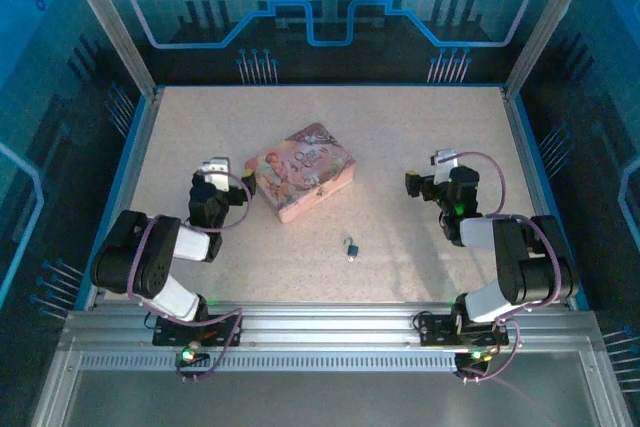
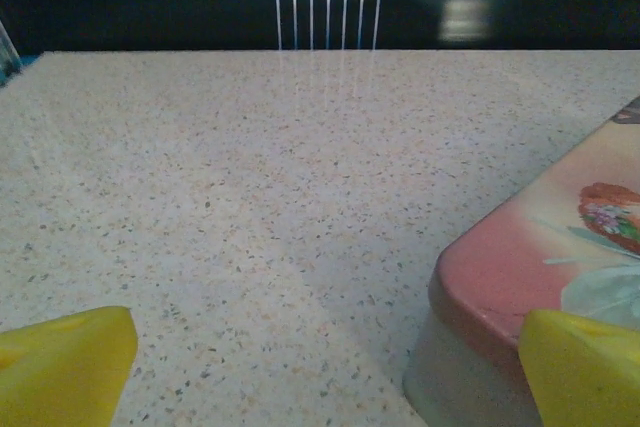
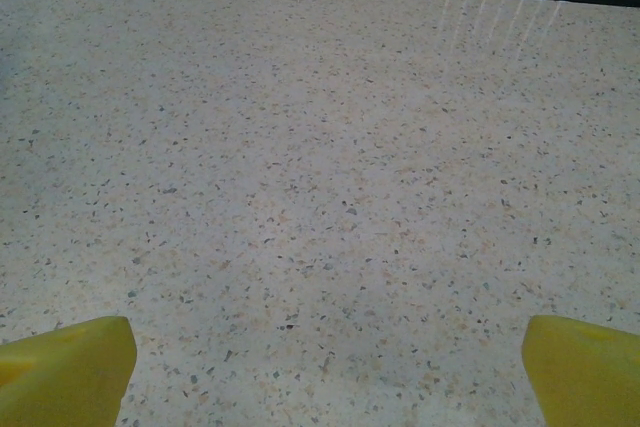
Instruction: Unlock the padlock with the key
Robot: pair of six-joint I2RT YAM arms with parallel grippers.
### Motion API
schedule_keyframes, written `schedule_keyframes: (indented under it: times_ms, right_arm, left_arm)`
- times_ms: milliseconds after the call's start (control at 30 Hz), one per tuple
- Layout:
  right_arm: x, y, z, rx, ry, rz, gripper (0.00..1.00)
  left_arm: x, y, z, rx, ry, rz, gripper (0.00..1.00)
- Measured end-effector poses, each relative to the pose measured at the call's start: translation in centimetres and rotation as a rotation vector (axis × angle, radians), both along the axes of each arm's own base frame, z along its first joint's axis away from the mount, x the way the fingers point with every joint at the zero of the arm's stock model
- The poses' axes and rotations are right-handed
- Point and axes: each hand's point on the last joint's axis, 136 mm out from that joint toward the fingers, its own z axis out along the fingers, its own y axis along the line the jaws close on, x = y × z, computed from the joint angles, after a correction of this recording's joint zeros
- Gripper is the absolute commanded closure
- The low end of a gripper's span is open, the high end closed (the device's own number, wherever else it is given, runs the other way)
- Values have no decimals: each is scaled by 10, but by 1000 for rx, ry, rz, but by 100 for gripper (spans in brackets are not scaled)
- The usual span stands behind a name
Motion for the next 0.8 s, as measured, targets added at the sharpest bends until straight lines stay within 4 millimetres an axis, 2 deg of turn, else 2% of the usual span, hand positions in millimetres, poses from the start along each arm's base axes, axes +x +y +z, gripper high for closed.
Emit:
schedule_keyframes:
  times_ms: [100,167,367,800]
  right_arm:
    - [0,0,0,-3,0,1,0]
    - [0,0,0,-7,-1,1,0]
    - [0,1,0,-13,-1,4,0]
    - [0,1,0,-13,-1,4,0]
  left_arm:
    - [9,17,5,-25,7,42,1]
    - [8,22,0,-39,29,55,1]
    - [5,19,-11,-44,75,40,1]
    - [4,19,-13,-44,83,39,1]
